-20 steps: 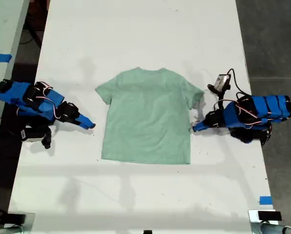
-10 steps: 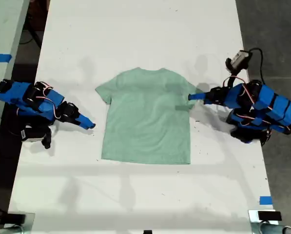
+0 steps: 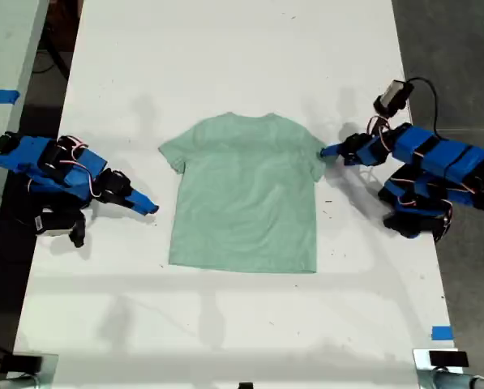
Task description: Fold t shirt
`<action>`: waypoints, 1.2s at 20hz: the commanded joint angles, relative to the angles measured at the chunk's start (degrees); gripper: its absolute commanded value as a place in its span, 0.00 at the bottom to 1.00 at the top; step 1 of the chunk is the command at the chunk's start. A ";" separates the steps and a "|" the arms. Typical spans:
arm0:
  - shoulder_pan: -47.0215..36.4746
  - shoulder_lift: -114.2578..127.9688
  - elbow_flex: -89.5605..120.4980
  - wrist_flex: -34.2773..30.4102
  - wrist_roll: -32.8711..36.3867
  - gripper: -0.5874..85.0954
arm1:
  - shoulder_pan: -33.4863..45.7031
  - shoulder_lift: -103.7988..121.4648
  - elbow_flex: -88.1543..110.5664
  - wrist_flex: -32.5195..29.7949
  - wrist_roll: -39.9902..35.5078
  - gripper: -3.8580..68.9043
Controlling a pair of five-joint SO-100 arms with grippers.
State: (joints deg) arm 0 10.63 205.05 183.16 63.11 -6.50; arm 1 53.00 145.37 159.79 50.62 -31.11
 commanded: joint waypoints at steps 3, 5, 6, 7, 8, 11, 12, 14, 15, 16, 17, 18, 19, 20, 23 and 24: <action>0.44 0.35 0.44 0.09 0.26 0.14 | -1.49 -5.98 0.09 -11.87 2.99 0.36; 0.44 0.35 0.44 0.09 0.26 0.14 | -1.58 -5.98 0.09 -11.95 3.78 0.14; 0.44 0.35 0.44 0.09 0.26 0.14 | -1.76 -5.89 0.18 -11.78 4.22 0.06; 0.44 0.35 0.44 0.09 0.26 0.14 | -2.02 -5.71 0.18 -11.60 4.13 0.06; 0.44 0.35 0.44 0.09 0.26 0.14 | -2.29 -5.45 -0.26 -10.90 4.13 0.06; 0.44 0.35 0.44 0.09 0.26 0.14 | -3.69 -1.49 -2.37 -6.50 4.22 0.06; 0.44 0.35 0.44 0.09 0.26 0.14 | -4.66 0.97 -4.22 -3.69 4.22 0.06; 0.44 0.35 0.44 0.09 0.26 0.14 | -8.00 7.21 -9.76 2.02 3.69 0.06; 0.44 0.35 0.44 0.09 0.26 0.14 | -10.02 8.96 -13.36 4.31 3.43 0.06; 0.44 0.35 0.44 0.09 0.26 0.14 | -11.95 9.32 -16.88 5.80 3.08 0.06; 0.44 0.35 0.44 0.09 0.26 0.14 | -13.80 8.96 -19.69 5.98 2.90 0.06; 0.44 0.35 0.44 0.09 0.26 0.14 | -15.56 8.09 -21.80 5.36 2.72 0.06; 0.44 0.35 0.44 0.09 0.26 0.14 | -17.23 7.03 -23.03 3.96 2.72 0.06; 0.44 0.35 0.44 0.09 0.26 0.14 | -19.16 5.71 -23.73 1.58 2.81 0.06; 0.44 0.35 0.44 0.09 0.26 0.14 | -24.61 -1.76 -26.89 -5.54 3.60 0.06; 0.44 0.35 0.44 0.09 0.26 0.14 | -26.02 -4.83 -28.48 -7.47 3.78 0.06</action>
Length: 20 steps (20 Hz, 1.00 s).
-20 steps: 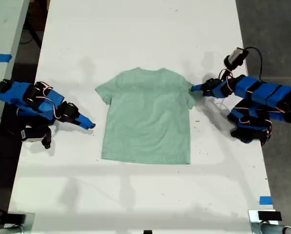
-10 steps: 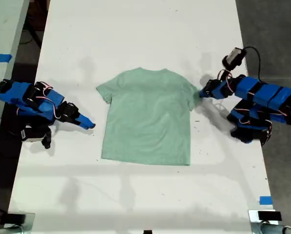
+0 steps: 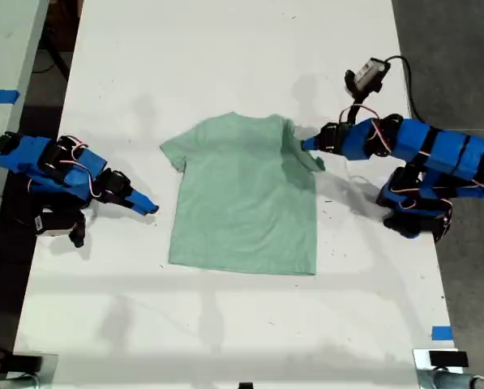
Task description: Fold t shirt
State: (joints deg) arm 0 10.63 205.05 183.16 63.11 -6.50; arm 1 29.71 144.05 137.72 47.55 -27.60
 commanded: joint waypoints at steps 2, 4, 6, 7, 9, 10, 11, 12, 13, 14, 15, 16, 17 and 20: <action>0.44 0.35 0.44 0.09 0.26 0.14 | -5.01 -10.20 -11.07 -6.68 0.35 0.06; 0.44 0.35 0.44 0.09 0.26 0.14 | -7.29 -17.93 -17.23 -8.09 0.26 0.06; 0.44 0.35 0.44 0.09 0.26 0.14 | -10.20 -26.81 -23.73 -9.40 0.26 0.05; 0.44 0.35 0.44 0.09 0.26 0.14 | -11.69 -31.20 -26.28 -10.20 0.44 0.05; 0.44 0.35 0.44 0.09 0.26 0.14 | -14.24 -39.90 -30.76 -12.48 1.41 0.05; 0.44 0.35 0.44 0.09 0.26 0.14 | -15.56 -44.12 -33.40 -12.74 1.85 0.05; 0.44 0.35 0.44 0.09 0.26 0.14 | -16.52 -47.99 -35.60 -13.18 2.37 0.06; 0.44 0.35 0.44 0.09 0.26 0.14 | -17.49 -51.77 -38.23 -12.66 2.29 0.16; 0.44 0.35 0.44 0.09 0.26 0.14 | -18.11 -54.67 -40.61 -11.87 1.41 0.41; 0.44 0.35 0.44 0.09 0.26 0.14 | -18.54 -56.34 -42.45 -10.63 1.05 0.49; 0.44 0.35 0.44 0.09 0.26 0.14 | -18.63 -56.34 -43.59 -9.32 0.88 0.51; 0.44 0.35 0.44 0.09 0.26 0.14 | -18.63 -55.02 -44.56 -7.73 0.62 0.50; 0.44 0.35 0.44 0.09 0.26 0.14 | -18.54 -52.91 -45.44 -5.98 0.44 0.48; 0.44 0.35 0.44 0.09 0.26 0.14 | -17.58 -41.31 -46.49 2.99 0.00 0.43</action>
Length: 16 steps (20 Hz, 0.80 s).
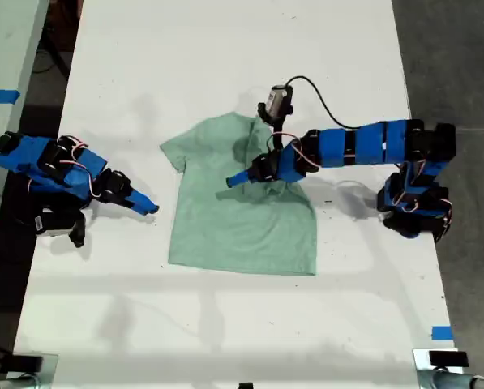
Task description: Fold t shirt
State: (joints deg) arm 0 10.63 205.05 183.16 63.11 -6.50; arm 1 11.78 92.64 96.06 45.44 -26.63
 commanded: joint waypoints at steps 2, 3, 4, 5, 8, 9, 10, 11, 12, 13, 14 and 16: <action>0.44 0.35 0.44 0.09 0.26 0.14 | 2.46 20.39 -3.60 16.79 1.23 0.40; 0.44 0.35 0.44 0.09 0.26 0.14 | 4.13 26.63 0.00 22.32 3.60 0.38; 0.44 0.35 0.44 0.09 0.26 0.14 | 5.80 34.54 6.86 25.40 5.63 0.36; 0.44 0.35 0.44 0.09 0.26 0.14 | 7.47 44.56 16.35 26.54 7.38 0.34; 0.44 0.35 0.44 0.09 0.26 0.14 | 9.05 78.05 46.85 27.25 11.34 0.28; 0.44 0.35 0.44 0.09 0.26 0.14 | 6.59 86.57 55.63 26.02 11.78 0.27; 0.44 0.35 0.44 0.09 0.26 0.14 | 3.78 92.11 63.98 24.87 13.62 0.26; 0.44 0.35 0.44 0.09 0.26 0.14 | 1.93 97.03 71.02 24.17 14.59 0.24; 0.44 0.35 0.44 0.09 0.26 0.14 | 1.58 103.80 76.55 25.58 14.06 0.22; 0.44 0.35 0.44 0.09 0.26 0.14 | 2.81 108.46 80.77 27.16 11.25 0.19; 0.44 0.35 0.44 0.09 0.26 0.14 | 3.87 107.23 81.91 27.07 7.82 0.15; 0.44 0.35 0.44 0.09 0.26 0.14 | 6.50 107.67 82.00 27.95 4.22 0.12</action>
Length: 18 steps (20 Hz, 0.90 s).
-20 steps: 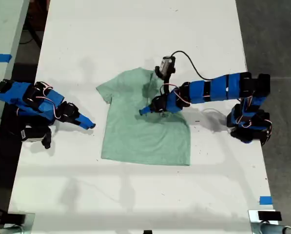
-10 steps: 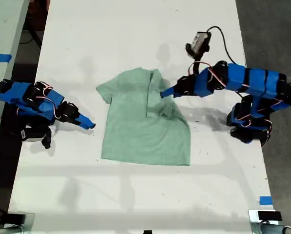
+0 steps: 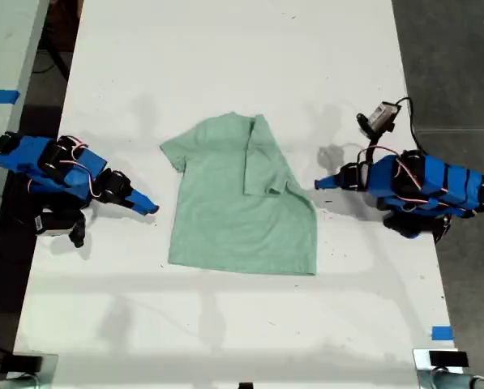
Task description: Fold t shirt
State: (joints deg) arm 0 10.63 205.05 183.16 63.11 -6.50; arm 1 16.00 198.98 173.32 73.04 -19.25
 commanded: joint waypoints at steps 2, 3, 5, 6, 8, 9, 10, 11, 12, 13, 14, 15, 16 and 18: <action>0.44 0.35 0.44 0.09 0.26 0.14 | 3.60 1.32 4.92 2.46 -0.62 0.09; 0.44 0.35 0.44 0.09 0.26 0.14 | 3.43 1.32 4.92 2.55 -0.09 0.08; 0.44 0.35 0.44 0.09 0.26 0.14 | 2.37 1.32 4.92 2.55 0.62 0.07; 0.44 0.35 0.44 0.09 0.26 0.14 | 2.37 1.32 4.92 2.55 0.53 0.07; 0.44 0.35 0.44 0.09 0.26 0.14 | 2.46 1.32 4.92 2.64 -0.18 0.08; 0.44 0.35 0.44 0.09 0.26 0.14 | 2.64 1.32 4.92 2.64 -0.62 0.08; 0.35 0.35 0.44 0.09 0.26 0.14 | 2.99 1.32 4.92 2.72 -1.41 0.09; 0.35 0.35 0.44 0.09 0.26 0.14 | 3.25 1.32 4.92 2.72 -2.02 0.09; 0.35 0.35 0.44 0.09 0.26 0.14 | 3.34 1.32 4.92 2.72 -3.87 0.10; 0.35 0.35 0.44 0.09 0.26 0.14 | 3.60 1.32 4.92 2.72 -6.24 0.13; 0.35 0.35 0.44 0.09 0.26 0.14 | 3.69 1.32 4.92 2.72 -9.14 0.12; 0.35 0.35 0.44 0.09 0.26 0.14 | 3.69 1.32 4.92 2.72 -8.53 0.12; 0.35 0.35 0.44 0.09 0.26 0.14 | 3.60 1.32 4.92 2.72 -8.00 0.09; 0.35 0.35 0.44 0.09 0.26 0.14 | 3.60 1.32 4.92 2.72 -8.09 0.07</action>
State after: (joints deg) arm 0 10.63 205.05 183.16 63.11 -6.50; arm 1 19.16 199.95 173.41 75.67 -26.37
